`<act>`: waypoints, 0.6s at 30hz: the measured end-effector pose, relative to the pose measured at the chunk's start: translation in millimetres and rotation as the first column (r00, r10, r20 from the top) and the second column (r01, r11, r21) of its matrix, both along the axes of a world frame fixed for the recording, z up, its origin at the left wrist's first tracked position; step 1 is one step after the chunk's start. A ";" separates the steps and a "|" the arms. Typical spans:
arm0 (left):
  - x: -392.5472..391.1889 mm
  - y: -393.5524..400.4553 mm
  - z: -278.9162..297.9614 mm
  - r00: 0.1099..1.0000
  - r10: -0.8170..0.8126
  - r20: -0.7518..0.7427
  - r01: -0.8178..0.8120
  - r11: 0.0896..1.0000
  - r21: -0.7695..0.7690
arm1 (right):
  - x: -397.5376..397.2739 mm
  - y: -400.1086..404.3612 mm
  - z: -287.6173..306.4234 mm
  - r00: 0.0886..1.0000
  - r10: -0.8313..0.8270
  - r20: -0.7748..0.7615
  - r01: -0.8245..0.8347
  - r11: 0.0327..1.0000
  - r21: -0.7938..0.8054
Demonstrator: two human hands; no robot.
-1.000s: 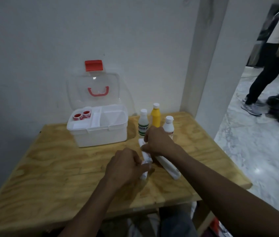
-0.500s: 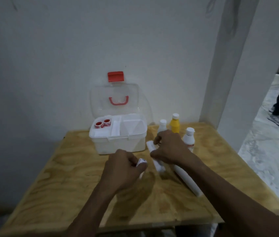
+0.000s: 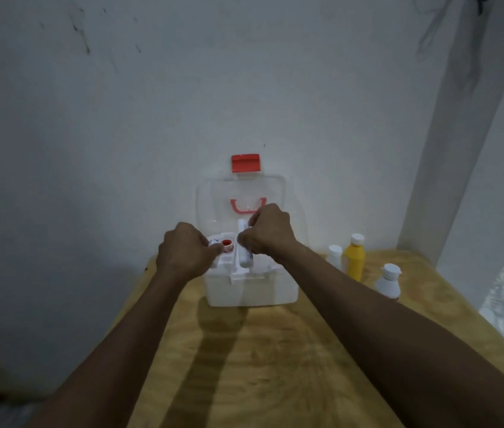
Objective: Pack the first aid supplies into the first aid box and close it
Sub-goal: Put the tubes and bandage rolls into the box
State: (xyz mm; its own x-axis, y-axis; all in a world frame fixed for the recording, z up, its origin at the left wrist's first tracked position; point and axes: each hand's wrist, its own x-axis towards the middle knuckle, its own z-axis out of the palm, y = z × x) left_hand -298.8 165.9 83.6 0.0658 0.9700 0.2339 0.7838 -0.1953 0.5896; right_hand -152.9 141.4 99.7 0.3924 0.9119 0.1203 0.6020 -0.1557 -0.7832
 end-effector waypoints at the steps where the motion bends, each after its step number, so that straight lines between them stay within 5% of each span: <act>1: 0.6 3.8 -2.6 1.000 -0.010 -0.016 0.010 1.000 0.002 | -2.7 6.2 -2.2 1.000 0.005 0.028 -0.005 1.000 -0.019; 18: 4.2 26.2 -27.2 0.960 -0.121 -0.251 0.135 0.990 0.038 | 1.2 45.8 -35.5 0.976 0.049 0.210 -0.021 0.990 -0.137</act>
